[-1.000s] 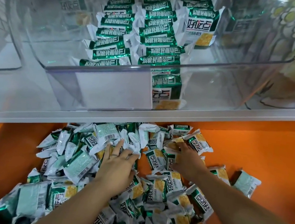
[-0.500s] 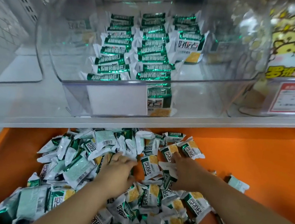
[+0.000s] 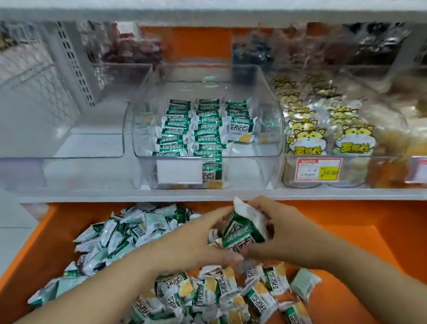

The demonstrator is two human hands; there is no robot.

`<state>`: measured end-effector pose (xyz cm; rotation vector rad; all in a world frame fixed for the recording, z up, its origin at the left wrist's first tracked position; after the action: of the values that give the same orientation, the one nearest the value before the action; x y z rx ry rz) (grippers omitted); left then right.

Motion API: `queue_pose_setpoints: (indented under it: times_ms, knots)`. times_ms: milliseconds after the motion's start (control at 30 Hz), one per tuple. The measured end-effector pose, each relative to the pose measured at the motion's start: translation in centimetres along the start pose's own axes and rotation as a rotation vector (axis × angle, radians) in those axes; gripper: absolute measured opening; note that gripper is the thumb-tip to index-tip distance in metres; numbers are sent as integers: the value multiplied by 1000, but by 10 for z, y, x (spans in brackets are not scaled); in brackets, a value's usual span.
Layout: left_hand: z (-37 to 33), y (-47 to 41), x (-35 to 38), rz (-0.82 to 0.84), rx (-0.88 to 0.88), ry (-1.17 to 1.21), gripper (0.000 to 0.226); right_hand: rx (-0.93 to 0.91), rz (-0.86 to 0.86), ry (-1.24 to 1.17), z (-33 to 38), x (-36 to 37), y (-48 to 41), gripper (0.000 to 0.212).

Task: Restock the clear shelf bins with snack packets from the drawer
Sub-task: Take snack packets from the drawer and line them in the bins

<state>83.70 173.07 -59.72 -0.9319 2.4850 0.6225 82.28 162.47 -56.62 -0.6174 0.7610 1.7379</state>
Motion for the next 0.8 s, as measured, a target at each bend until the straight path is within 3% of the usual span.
queue_pose_setpoints:
  times_ms: [133, 233, 367, 467, 567, 700, 800]
  knots:
    - [-49, 17, -10, -114, 99, -36, 80, -29, -107, -85, 22, -32, 29, 71]
    - [-81, 25, -19, -184, 164, -85, 73, -7, -233, -168, 27, -50, 45, 71]
    - [-106, 25, -31, -270, 192, -205, 69, -38, -375, -333, 23, -66, 57, 47]
    - [-112, 21, -35, -253, 161, -345, 80, -70, -335, -441, 18, -71, 60, 29]
    - [-123, 19, -30, -199, 176, -375, 72, -106, -292, -538, 16, -77, 60, 21]
    - [-126, 15, -39, -202, 156, -235, 63, -142, -319, -494, 13, -92, 54, 17]
    - [-130, 11, -63, -295, 151, -276, 69, -198, -451, -365, 14, -112, 48, 21]
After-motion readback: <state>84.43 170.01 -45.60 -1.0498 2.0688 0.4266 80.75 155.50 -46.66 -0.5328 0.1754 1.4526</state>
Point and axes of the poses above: each hand's wrist, its own y-axis away from the middle knuckle, its own x-axis out of the palm, z = x × y, the point moved 10 cm from there along -y, towards the middle knuckle, and after that the axes turned 1 degree about y, right-handed, at the moved point
